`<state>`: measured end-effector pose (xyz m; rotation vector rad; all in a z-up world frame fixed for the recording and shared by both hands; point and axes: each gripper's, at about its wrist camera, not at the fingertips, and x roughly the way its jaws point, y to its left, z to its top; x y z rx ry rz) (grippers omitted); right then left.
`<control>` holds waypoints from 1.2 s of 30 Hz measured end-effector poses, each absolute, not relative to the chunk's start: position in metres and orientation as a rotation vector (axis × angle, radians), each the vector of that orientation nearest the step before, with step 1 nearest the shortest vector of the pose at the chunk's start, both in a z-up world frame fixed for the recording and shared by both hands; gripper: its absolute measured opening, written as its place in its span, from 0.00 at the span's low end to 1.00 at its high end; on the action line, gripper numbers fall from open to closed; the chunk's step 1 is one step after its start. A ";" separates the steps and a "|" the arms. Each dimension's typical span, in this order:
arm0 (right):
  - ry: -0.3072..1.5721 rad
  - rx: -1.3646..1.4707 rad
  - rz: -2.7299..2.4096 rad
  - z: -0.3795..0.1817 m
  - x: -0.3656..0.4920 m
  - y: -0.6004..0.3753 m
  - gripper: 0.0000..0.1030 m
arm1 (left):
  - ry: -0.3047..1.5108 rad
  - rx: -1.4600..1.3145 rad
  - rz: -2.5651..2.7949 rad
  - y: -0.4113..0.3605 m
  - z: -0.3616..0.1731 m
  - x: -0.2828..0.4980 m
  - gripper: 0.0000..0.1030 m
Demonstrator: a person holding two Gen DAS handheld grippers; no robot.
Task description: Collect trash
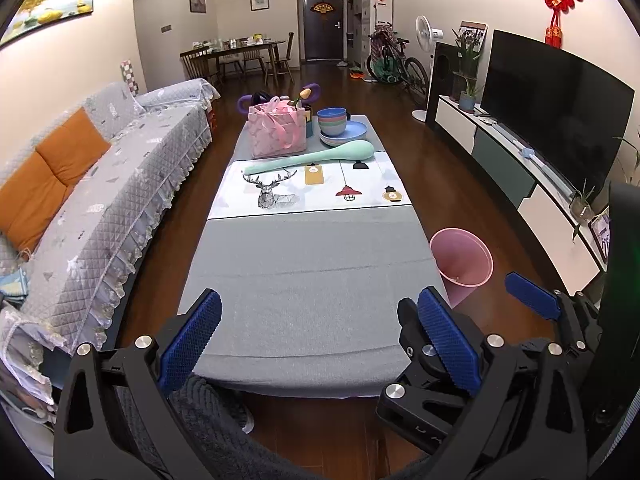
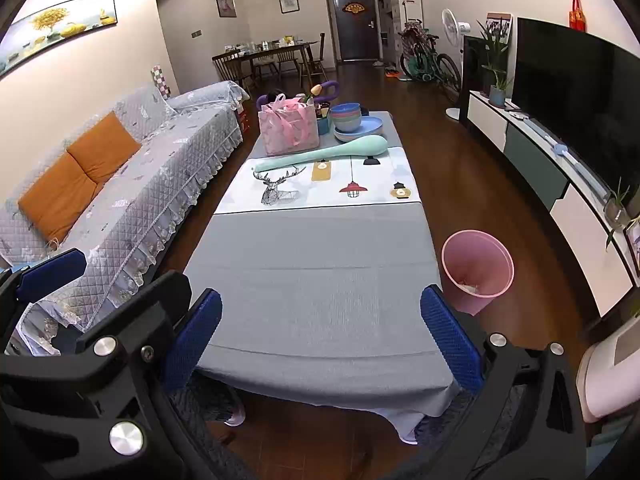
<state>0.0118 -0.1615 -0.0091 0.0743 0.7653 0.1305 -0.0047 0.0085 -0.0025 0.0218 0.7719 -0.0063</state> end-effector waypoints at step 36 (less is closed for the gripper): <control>0.781 0.108 0.105 -0.017 0.003 -0.170 0.95 | 0.784 0.054 -0.030 0.004 -0.003 -0.010 0.93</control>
